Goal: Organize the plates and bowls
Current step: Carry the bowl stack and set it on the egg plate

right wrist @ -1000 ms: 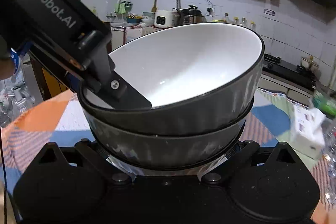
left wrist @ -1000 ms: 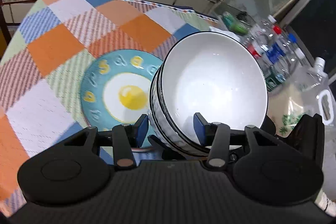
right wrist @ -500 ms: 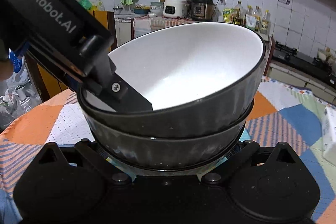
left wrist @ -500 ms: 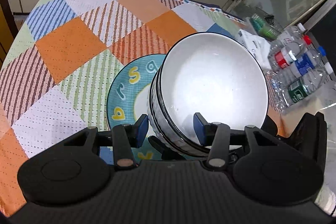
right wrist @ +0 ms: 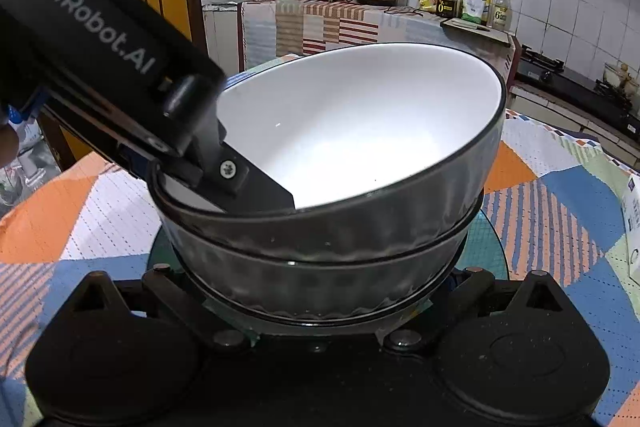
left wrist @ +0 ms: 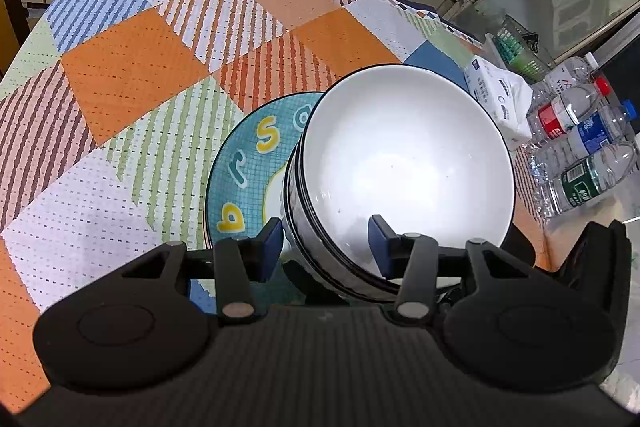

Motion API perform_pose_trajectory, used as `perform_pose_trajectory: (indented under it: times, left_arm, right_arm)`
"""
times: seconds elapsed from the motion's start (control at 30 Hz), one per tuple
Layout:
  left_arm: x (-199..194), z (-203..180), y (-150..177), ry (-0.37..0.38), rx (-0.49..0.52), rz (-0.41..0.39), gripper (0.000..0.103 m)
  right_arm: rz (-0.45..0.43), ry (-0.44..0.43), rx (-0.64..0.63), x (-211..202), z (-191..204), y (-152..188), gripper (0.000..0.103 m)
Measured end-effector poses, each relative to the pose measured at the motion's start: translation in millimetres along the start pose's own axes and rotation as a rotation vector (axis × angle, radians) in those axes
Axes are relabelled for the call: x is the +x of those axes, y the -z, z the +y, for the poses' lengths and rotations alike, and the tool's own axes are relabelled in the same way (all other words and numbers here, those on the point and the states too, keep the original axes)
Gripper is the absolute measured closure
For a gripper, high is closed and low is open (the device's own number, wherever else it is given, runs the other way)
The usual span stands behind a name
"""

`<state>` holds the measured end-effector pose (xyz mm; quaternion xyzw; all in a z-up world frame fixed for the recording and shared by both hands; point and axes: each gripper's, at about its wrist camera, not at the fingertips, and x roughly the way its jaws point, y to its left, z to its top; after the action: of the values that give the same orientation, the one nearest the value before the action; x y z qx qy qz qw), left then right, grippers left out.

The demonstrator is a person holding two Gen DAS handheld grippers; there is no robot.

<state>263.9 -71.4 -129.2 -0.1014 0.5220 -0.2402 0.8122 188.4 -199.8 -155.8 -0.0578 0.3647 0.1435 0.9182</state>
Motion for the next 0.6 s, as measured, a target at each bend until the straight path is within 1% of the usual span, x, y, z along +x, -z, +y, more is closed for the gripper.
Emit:
perform_pose_trajectory:
  times: [0.13,0.2,0.4,0.47,0.53,0.6]
  left_arm:
    - [2,-1,0,-0.008,0.007,-0.007,0.058]
    - [1,0,2,-0.001,0.008,-0.016,0.058]
    - [2,3,3,0.006,-0.012,-0.030,0.058]
    - [2,7,5,0.016,-0.032,-0.039,0.055]
    - [-1,9,8,0.018,-0.043,-0.071,0.055]
    - [-8,9,11,0.003,-0.034,-0.109,0.054]
  right_arm:
    - [0.035,-0.008,0.035,7,-4,-5,0.002]
    - [0.031,-0.005,0.015,8,-4,-5,0.002]
    - [0.044,-0.006,0.020,8,-6,-6,0.002]
    - [0.056,0.004,0.029,10,-6,-8,0.002]
    - [0.063,0.011,0.040,9,-8,-8,0.002]
    - [0.071,0.033,0.050,6,-8,-7,0.002]
